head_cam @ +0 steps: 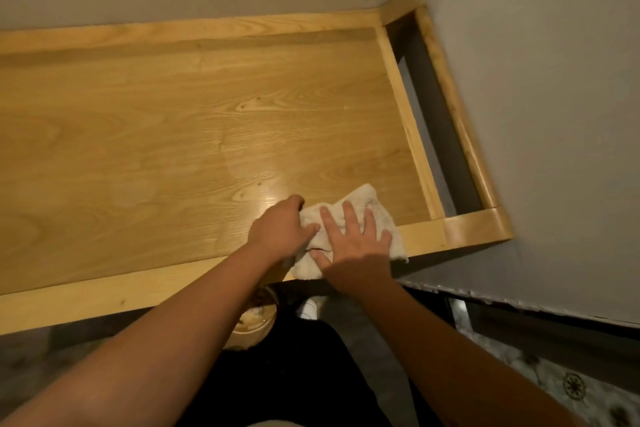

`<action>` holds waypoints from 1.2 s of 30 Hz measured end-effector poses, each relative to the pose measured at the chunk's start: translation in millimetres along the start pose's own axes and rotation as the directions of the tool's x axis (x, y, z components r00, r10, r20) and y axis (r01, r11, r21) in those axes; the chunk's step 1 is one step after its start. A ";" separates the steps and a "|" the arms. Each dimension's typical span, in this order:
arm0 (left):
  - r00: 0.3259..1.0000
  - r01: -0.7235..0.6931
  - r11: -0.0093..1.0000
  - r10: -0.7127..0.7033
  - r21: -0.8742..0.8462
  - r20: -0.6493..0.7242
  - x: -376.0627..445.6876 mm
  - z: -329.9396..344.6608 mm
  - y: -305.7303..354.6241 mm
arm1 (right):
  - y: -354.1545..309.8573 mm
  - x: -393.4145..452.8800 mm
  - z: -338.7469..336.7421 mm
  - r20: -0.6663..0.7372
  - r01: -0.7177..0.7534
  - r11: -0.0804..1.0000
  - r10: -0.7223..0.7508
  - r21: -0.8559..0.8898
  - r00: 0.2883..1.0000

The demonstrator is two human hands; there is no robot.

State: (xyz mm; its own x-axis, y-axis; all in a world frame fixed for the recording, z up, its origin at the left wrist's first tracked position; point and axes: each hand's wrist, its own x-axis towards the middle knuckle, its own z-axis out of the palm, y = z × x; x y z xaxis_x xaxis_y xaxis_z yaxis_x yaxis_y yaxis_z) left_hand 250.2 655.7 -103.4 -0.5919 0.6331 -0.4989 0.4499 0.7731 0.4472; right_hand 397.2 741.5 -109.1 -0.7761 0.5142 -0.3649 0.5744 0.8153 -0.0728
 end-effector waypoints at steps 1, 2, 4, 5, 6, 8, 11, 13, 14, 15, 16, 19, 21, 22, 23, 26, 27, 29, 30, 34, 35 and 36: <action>0.998 0.024 1.000 -0.024 -0.006 0.062 -2.9 -3.3 0.2 | 7.5 1.2 -4.1 0.026 0.035 0.999 -0.035 0.002 0.999; 0.993 0.037 0.999 -0.036 -0.007 0.116 -5.1 -6.9 1.1 | 15.0 4.1 -9.3 0.037 0.052 0.998 -0.053 0.024 0.998; 0.980 0.049 0.998 -0.042 -0.031 0.194 -10.5 -14.8 2.0 | 26.1 11.1 -23.0 0.052 0.023 0.988 -0.031 0.150 0.998; 0.976 0.062 0.995 -0.044 -0.080 0.212 -13.7 -17.1 0.7 | 28.7 14.9 -29.2 0.050 -0.024 0.967 0.012 0.252 0.999; 0.975 0.081 0.985 -0.046 -0.153 0.218 -16.7 -18.5 -1.8 | 30.9 21.5 -34.7 0.043 -0.093 0.934 0.083 0.345 0.996; 0.976 0.118 0.942 -0.052 -0.315 0.209 -27.5 -22.7 -7.7 | 35.4 35.4 -41.0 0.031 -0.243 0.881 0.253 0.406 0.967; 0.984 0.124 0.884 -0.053 -0.450 0.168 -43.1 -28.6 -18.8 | 39.8 49.8 -47.7 0.116 -0.329 0.867 0.308 0.374 0.944; 0.986 0.132 0.839 -0.055 -0.528 0.159 -51.5 -34.3 -27.7 | 36.9 54.2 -50.2 0.186 -0.269 0.870 0.208 0.413 0.960; 0.985 0.146 0.804 -0.064 -0.576 0.160 -56.0 -38.0 -32.6 | 33.6 53.9 -50.3 0.196 -0.228 0.869 0.154 0.440 0.968; 0.984 0.162 0.764 -0.074 -0.625 0.164 -60.6 -41.7 -38.7 | 29.6 52.0 -50.8 0.196 -0.198 0.860 0.117 0.470 0.974; 0.983 0.176 0.715 -0.084 -0.676 0.166 -66.1 -46.1 -45.0 | 25.6 50.1 -50.8 0.192 -0.177 0.839 0.089 0.514 0.977; 0.983 0.185 0.601 -0.110 -0.778 0.149 -86.5 -58.3 -68.7 | 8.7 42.4 -54.6 0.206 -0.176 0.716 0.046 0.676 0.977; 0.982 0.181 0.540 -0.152 -0.822 0.116 -100.0 -64.6 -85.8 | -8.0 38.4 -59.8 0.252 -0.203 0.597 0.003 0.776 0.968; 0.979 0.172 0.465 -0.179 -0.868 0.098 -106.1 -66.5 -93.3 | -17.4 36.6 -62.3 0.257 -0.198 0.556 -0.029 0.807 0.966; 0.974 0.159 0.380 -0.213 -0.911 0.081 -111.9 -67.7 -101.2 | -27.5 35.4 -64.6 0.252 -0.184 0.527 -0.058 0.830 0.966; 0.944 0.131 0.146 -0.320 -0.980 0.079 -132.6 -70.8 -124.4 | -62.4 31.5 -69.6 0.220 -0.142 0.449 -0.127 0.882 0.967; 0.933 0.114 0.091 -0.351 -0.989 0.075 -139.5 -70.9 -132.2 | -74.5 30.3 -71.1 0.218 -0.134 0.433 -0.149 0.891 0.965; 0.901 0.093 0.049 -0.429 -0.994 0.063 -155.2 -72.6 -146.5 | -99.5 26.3 -74.5 0.220 -0.112 0.433 -0.209 0.894 0.953; 0.888 0.082 0.057 -0.457 -0.995 0.047 -165.0 -74.9 -153.9 | -112.2 23.2 -76.3 0.218 -0.092 0.450 -0.237 0.888 0.947; 0.849 0.018 0.224 -0.517 -0.974 -0.103 -207.8 -92.0 -185.3 | -158.7 7.9 -81.0 0.209 -0.042 0.437 -0.341 0.898 0.917; 0.847 0.015 0.283 -0.514 -0.959 -0.138 -219.0 -98.1 -193.7 | -170.2 4.4 -82.4 0.206 -0.039 0.419 -0.361 0.907 0.910; 0.848 0.005 0.348 -0.499 -0.937 -0.181 -230.5 -104.0 -202.8 | -182.4 -1.0 -85.3 0.202 -0.036 0.404 -0.377 0.914 0.904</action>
State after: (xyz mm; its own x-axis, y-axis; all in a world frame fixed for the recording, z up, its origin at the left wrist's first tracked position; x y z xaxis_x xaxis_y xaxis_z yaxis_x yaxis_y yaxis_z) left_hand 225.8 348.9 -1.8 -0.8469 0.1436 -0.5120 -0.4734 0.2351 0.8489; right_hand 271.0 615.0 -16.4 -0.8657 0.1037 -0.4897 0.4974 0.0678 -0.8649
